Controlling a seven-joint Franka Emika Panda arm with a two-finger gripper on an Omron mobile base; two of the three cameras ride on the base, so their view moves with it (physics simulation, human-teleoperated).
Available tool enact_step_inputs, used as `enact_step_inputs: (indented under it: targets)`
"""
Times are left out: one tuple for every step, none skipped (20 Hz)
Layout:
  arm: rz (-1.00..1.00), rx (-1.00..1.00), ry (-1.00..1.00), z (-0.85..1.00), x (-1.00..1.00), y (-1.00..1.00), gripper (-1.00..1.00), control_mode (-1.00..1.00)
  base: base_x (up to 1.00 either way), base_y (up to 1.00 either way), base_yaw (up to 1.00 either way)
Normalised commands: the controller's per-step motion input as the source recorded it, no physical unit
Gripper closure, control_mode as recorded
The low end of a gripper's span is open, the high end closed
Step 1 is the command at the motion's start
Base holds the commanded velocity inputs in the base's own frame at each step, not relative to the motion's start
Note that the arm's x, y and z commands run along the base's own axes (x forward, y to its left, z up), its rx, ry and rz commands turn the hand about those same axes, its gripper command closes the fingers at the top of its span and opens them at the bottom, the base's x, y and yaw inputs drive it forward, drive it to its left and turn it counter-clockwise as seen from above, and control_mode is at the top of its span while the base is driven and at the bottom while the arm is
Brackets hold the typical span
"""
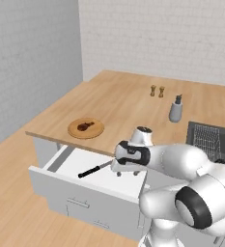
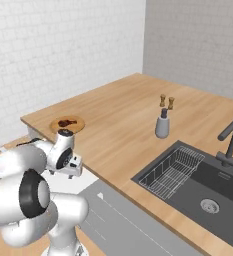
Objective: Pick up the knife from the drawer and place it on the cutting board. Then place the meat from the plate to the cutting board.
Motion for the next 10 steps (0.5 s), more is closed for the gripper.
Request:
enact_step_inputs:
  targets:
    - [-0.06,-0.01,0.0,-0.81,0.31,0.53,-1.0,-1.0,0.0,0.0,0.0]
    - [-0.06,-0.02,0.0,-0.89,0.29,0.58,-1.0,-1.0,0.0,0.0,0.0]
    - [-0.08,-0.04,0.0,-1.0,0.29,0.6,-1.0,-1.0,0.0,0.0,0.0]
    - [-0.1,-0.05,0.0,-1.0,0.24,0.66,-1.0,-1.0,0.0,0.0,0.0]
    - [-0.1,-0.03,0.0,-0.88,0.24,0.5,-1.0,-1.0,0.0,0.0,0.0]
    - [-0.1,0.0,0.0,-0.73,0.27,0.28,-1.0,-1.0,0.0,0.0,0.0]
    - [-0.1,0.0,0.0,-0.68,0.2,0.29,-1.0,-1.0,0.0,0.0,0.0]
    - [-0.11,0.0,0.0,-0.61,0.21,0.32,-1.0,-1.0,0.0,0.0,0.0]
    - [-0.11,0.0,0.0,-0.62,0.11,0.38,-1.0,-1.0,0.0,0.0,0.0]
    - [-0.11,0.0,0.0,-0.57,0.09,0.31,-1.0,-1.0,0.0,0.0,0.0]
